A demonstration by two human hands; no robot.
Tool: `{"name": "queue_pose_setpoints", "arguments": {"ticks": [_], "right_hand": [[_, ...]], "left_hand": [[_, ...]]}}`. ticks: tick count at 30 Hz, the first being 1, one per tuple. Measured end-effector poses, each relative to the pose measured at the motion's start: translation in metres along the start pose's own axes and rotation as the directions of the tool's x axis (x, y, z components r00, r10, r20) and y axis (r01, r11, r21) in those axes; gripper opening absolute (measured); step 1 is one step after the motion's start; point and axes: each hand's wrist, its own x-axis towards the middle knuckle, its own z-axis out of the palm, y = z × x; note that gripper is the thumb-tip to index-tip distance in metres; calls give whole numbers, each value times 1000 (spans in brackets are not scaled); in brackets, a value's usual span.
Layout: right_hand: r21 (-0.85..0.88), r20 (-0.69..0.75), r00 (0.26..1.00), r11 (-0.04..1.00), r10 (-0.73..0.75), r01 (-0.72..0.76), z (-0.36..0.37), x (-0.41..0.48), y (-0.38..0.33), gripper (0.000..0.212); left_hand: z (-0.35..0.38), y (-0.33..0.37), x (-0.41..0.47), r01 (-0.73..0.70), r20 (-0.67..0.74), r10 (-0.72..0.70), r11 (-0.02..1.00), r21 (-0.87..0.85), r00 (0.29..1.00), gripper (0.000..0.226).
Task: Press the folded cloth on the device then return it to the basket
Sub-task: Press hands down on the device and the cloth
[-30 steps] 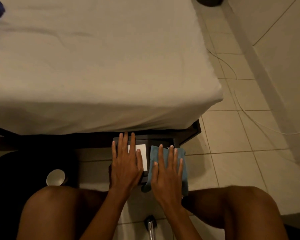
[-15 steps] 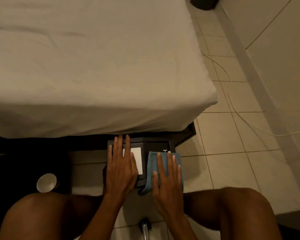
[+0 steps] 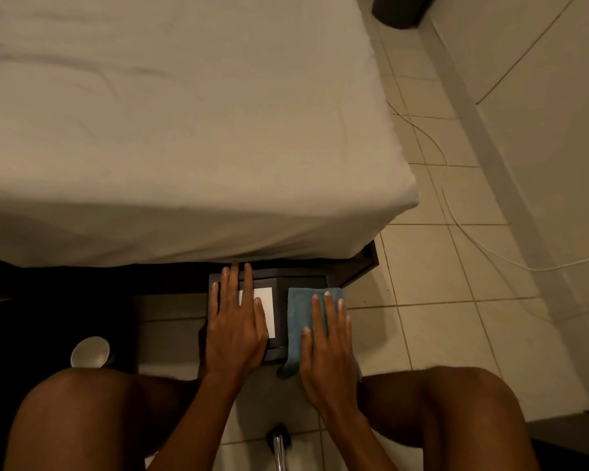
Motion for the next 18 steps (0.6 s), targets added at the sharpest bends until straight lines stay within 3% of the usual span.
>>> {"name": "queue_pose_setpoints", "arguments": {"ticks": [8,18], "right_hand": [[-26,129,991,999,36,-32,0,12,4,65],[10,126,990,998,58,-59,-4,15,-4,67]], "left_hand": [[4,-2,-3,-7,12,7,1000,5,1000,64],[4,-1,-2,-4,-11,4,1000,20,1000,61]]}}
